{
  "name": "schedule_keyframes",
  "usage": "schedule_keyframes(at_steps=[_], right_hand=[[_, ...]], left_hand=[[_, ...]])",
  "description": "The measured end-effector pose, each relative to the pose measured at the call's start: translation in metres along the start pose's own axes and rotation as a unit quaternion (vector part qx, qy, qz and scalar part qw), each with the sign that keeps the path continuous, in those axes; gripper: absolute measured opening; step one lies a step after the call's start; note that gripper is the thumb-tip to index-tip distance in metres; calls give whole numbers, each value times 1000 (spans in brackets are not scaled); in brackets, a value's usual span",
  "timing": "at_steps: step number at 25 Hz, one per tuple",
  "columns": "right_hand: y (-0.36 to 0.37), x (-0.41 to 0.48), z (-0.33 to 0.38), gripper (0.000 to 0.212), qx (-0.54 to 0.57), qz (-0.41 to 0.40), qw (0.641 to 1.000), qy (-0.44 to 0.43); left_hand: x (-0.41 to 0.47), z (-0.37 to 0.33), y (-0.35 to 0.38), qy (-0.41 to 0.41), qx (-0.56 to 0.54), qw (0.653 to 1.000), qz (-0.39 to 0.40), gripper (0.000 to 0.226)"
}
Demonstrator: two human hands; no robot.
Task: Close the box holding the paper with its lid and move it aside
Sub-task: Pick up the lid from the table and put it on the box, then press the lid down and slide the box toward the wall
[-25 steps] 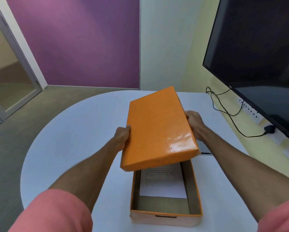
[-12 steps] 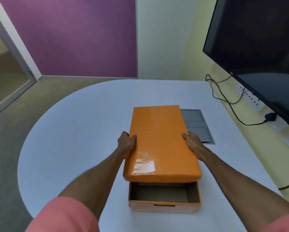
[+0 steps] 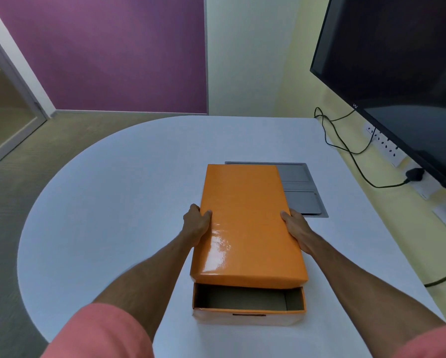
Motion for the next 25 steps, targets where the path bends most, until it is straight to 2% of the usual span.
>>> schedule_keyframes(at_steps=[15, 18, 21, 25], right_hand=[[0, -26, -28, 44, -1, -3, 1000, 22], [0, -32, -32, 44, -7, -3, 1000, 17], [-1, -38, -37, 44, -40, -12, 999, 2], [2, -53, -48, 49, -146, -40, 986, -62]], left_hand=[[-32, 29, 4, 20, 7, 1000, -5, 48], [-41, 36, 5, 49, 18, 999, -4, 48], [-49, 45, 6, 74, 26, 997, 1, 46], [-62, 55, 11, 100, 39, 994, 1, 46]])
Point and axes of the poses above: each hand's wrist, its own x-axis towards the middle knuckle, its own y-axis out of the palm, z = x × y, the point moved 3 cm from there along x, towards the middle knuckle, and after that the axes turned 1 degree about z, right-handed, at the moved point
